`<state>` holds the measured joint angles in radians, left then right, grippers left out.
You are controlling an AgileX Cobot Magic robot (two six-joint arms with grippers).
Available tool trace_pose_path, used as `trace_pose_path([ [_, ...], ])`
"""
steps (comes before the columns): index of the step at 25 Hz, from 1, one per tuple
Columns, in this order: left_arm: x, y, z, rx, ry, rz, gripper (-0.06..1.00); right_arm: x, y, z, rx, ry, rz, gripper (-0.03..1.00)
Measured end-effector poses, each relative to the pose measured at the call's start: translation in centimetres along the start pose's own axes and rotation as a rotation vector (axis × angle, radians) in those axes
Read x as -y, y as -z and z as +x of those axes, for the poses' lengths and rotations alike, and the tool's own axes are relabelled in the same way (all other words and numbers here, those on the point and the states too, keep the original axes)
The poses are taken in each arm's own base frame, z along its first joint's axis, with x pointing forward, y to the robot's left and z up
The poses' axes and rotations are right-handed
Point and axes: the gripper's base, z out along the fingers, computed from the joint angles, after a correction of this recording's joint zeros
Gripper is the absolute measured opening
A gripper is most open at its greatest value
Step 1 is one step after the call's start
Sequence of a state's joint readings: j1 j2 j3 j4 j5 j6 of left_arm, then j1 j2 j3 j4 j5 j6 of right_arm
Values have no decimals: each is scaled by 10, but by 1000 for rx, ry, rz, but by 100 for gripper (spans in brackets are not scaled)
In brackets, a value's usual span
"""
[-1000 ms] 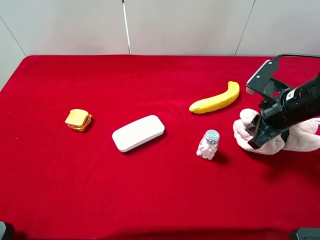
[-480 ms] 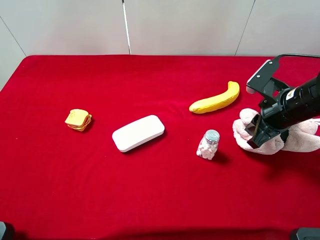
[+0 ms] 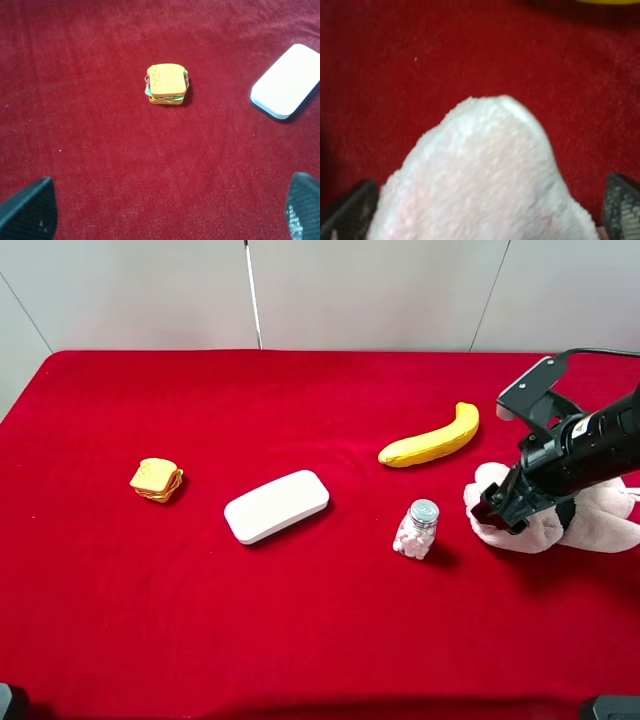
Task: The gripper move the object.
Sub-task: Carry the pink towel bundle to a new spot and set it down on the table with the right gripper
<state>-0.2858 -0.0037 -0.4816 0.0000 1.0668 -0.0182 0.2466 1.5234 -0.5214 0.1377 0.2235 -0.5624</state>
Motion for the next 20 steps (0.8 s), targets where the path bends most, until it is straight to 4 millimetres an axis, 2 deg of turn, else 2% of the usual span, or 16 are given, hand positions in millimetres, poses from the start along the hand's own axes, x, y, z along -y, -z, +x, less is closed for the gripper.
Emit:
trace_pose_path([
  [13, 0, 0, 0, 0, 0, 0, 90, 0, 0, 0, 4, -39, 2, 69],
  [20, 0, 0, 0, 0, 0, 0, 90, 1, 20, -5, 65, -105, 22, 69],
])
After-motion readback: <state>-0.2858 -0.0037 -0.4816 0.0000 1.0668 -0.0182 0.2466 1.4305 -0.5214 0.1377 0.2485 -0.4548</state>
